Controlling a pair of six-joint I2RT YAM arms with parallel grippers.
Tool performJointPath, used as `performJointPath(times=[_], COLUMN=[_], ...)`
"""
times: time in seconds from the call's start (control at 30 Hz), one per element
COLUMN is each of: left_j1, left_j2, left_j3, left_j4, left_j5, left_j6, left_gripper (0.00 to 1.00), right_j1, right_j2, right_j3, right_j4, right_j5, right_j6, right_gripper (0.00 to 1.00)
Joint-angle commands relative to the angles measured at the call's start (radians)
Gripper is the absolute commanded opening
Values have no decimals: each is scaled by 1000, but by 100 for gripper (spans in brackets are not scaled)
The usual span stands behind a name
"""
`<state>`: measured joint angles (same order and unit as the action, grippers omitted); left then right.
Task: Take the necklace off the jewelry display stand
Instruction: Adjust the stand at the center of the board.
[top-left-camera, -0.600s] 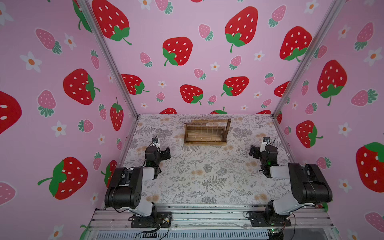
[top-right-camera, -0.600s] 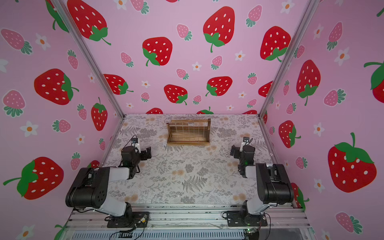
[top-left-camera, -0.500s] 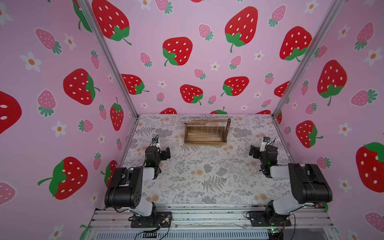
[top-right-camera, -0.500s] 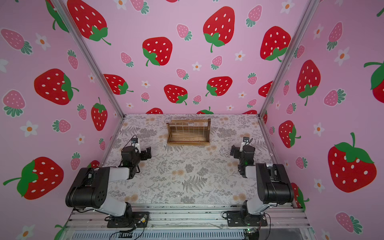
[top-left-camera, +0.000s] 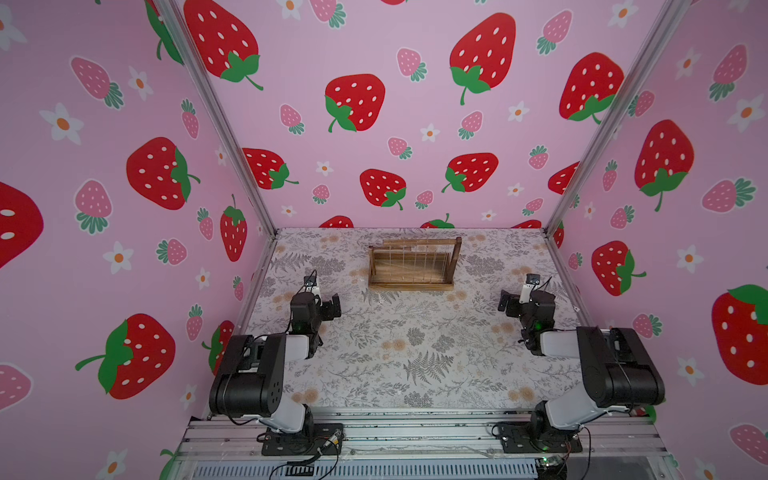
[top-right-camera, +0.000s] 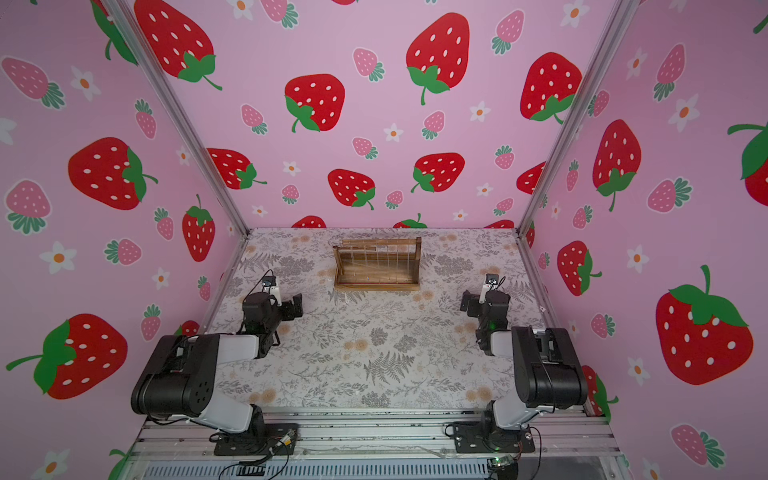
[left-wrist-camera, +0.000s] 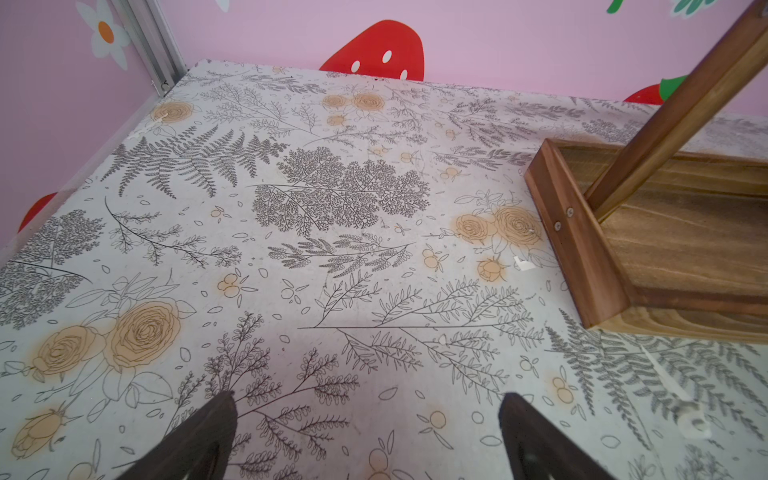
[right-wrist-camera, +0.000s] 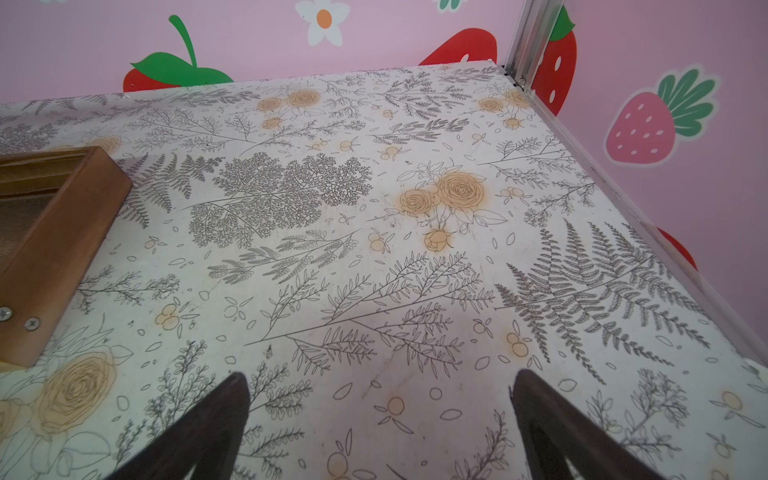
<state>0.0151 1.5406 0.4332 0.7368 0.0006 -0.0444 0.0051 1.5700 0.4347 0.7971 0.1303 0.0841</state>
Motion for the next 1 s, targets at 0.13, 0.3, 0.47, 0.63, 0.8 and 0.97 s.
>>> performJointPath(times=[0.13, 0.3, 0.47, 0.63, 0.8, 0.97], left_j1=[0, 0, 0, -11, -56, -169], left_j2=[9, 10, 12, -2, -149, -341], left_j3=[29, 29, 31, 22, 117, 204], left_j4=[18, 18, 16, 24, -268, -480], left_j5=[2, 1, -6, -111, -356, -440], left_j6=[17, 16, 14, -15, -65, -108], left_gripper=[99, 99, 99, 99, 99, 99], right_j1=[-4, -4, -10, -9, 38, 142], right_j2=[6, 8, 9, 3, -129, -149], right_j3=[12, 13, 16, 13, 256, 510], right_j4=[14, 12, 7, 14, -481, -769], right_j5=[-9, -9, -13, 3, 112, 400], right_j6=[-7, -7, 4, 7, 17, 139], right_gripper=[99, 99, 99, 99, 99, 99])
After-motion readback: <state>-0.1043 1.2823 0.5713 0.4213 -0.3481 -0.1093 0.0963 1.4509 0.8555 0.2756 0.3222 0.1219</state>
